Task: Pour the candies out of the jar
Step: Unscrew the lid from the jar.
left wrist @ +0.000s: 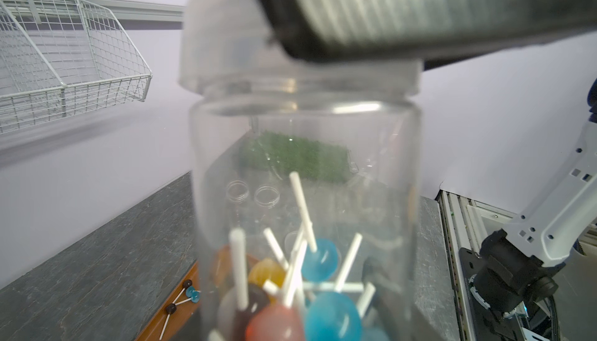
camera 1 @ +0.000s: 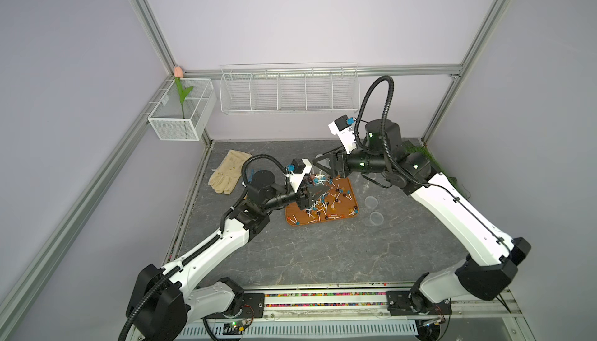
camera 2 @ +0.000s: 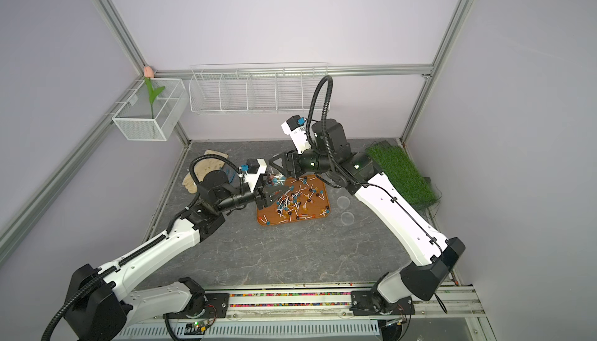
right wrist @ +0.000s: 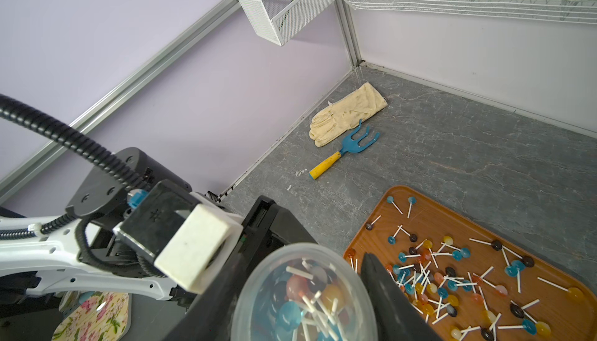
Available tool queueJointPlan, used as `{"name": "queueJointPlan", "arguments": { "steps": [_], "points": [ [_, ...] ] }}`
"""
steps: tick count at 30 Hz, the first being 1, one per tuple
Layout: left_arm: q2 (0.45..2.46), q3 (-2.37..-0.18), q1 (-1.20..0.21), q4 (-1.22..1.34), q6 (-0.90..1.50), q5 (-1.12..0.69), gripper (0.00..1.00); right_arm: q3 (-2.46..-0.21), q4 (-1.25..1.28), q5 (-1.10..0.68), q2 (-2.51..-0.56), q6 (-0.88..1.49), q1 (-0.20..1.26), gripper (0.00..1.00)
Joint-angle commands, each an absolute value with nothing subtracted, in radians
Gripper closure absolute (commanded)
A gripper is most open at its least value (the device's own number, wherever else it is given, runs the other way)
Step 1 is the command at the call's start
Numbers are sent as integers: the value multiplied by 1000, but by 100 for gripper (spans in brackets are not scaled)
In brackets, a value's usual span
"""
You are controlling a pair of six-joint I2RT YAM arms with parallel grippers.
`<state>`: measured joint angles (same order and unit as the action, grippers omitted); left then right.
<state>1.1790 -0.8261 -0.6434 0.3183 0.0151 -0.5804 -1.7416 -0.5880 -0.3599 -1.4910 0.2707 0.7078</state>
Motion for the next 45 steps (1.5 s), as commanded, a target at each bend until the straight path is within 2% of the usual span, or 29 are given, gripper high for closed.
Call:
{"name": "queueJointPlan", "arguments": {
  "steps": [1, 3, 9, 14, 24, 26, 27, 28, 29, 31, 36, 40, 45],
  "points": [
    [1172, -833, -646, 384, 27, -617, 49, -1793, -595, -429, -1502, 187, 713, 51],
    [1175, -842, -646, 384, 42, -655, 49, -1831, -618, -501, -1510, 110, 705, 50],
    [1173, -898, -646, 327, 73, -794, 50, -1995, -826, -898, -1548, -267, 684, 46],
    [1174, -899, -646, 352, 110, -860, 50, -2082, -950, -955, -1596, -382, 684, 46],
    [1167, -881, -646, 384, 111, -845, 50, -2080, -973, -919, -1613, -360, 684, 46],
    [1164, -878, -646, 385, 110, -829, 50, -2076, -966, -902, -1608, -348, 683, 40],
    [1164, -875, -646, 385, 109, -819, 50, -2072, -965, -893, -1603, -344, 684, 33],
    [1161, -872, -646, 387, 105, -812, 49, -2063, -965, -879, -1594, -338, 684, 20],
    [1159, -870, -646, 388, 104, -808, 49, -2049, -923, -864, -1585, -329, 684, 12],
    [1157, -867, -646, 390, 99, -800, 49, -2012, -878, -828, -1552, -310, 684, 0],
    [1143, -848, -646, 414, 93, -753, 49, -1930, -728, -676, -1479, -182, 679, 7],
    [1134, -831, -647, 429, 80, -711, 49, -1886, -652, -629, -1448, -84, 678, 11],
    [1142, -830, -646, 432, 76, -701, 48, -1844, -622, -569, -1431, -13, 679, 11]
  ]
}}
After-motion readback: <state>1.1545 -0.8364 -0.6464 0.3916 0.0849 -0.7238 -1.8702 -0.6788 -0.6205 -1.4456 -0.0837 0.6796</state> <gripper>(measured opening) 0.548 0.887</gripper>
